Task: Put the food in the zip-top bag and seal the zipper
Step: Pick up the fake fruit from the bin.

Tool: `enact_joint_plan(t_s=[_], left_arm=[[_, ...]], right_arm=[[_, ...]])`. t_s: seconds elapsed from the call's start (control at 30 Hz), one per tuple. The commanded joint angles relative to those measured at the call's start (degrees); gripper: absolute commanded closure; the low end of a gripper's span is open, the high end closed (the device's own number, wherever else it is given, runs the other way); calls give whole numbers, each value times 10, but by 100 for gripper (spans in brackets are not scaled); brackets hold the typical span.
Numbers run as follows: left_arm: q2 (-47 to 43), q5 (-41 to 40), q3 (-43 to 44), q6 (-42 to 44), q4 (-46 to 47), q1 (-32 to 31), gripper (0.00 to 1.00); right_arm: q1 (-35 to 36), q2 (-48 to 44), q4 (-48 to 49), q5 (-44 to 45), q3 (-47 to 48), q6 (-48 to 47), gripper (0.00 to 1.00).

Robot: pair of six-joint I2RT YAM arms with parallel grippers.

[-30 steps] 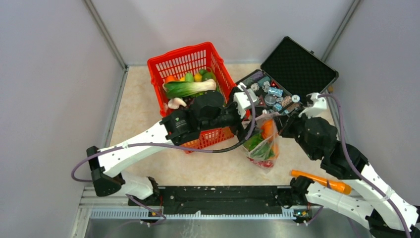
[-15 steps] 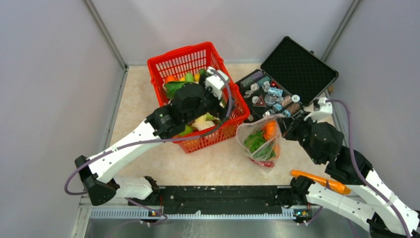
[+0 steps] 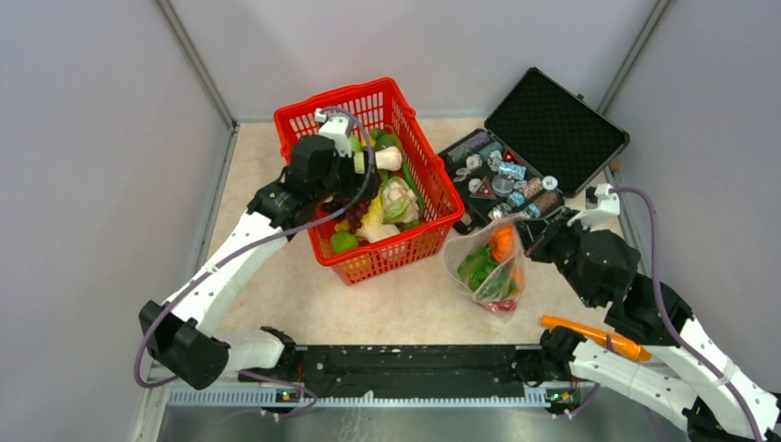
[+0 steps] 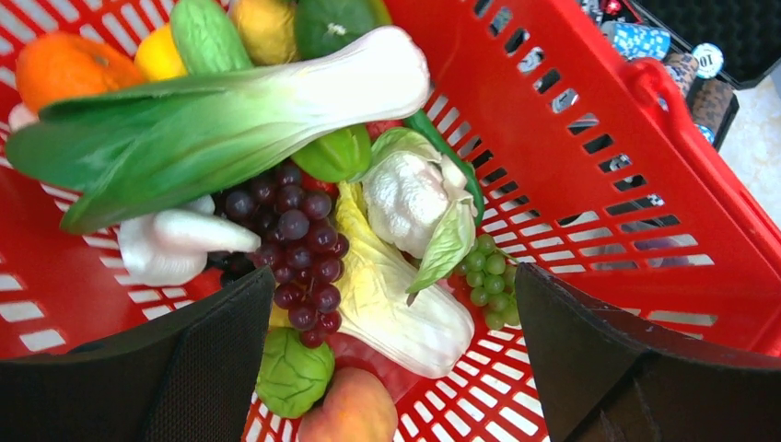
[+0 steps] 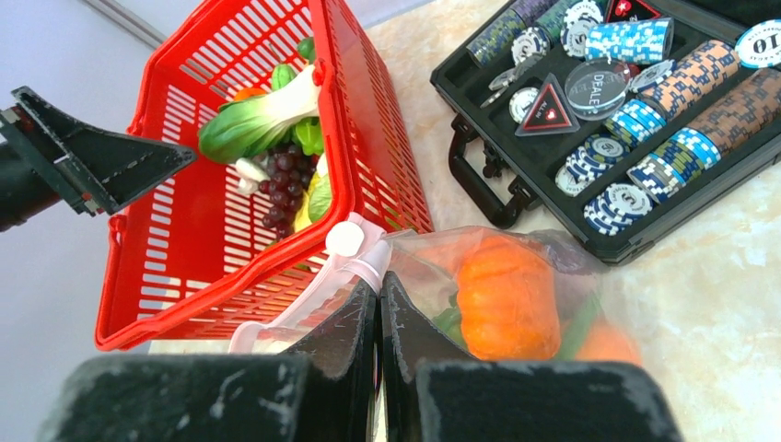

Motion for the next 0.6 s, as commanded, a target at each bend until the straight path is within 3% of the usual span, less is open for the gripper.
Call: enact_joint_plan(t_s=[0.0,0.17,0.33,0.57], left_arm=[[23,33,3,-49,-29,26,1],[85,159,58,104,-160,32,1],[171,130,146,156,-316,33,2],[210,132,139,198,-335,33,3]], right_arm=[[-3,-2,43,0,-2,11,100],[-2,-3,42,1,-1,11,100],[-2,-4,45,0,-4,11,100],[-2,-7,44,-1,-4,11,100]])
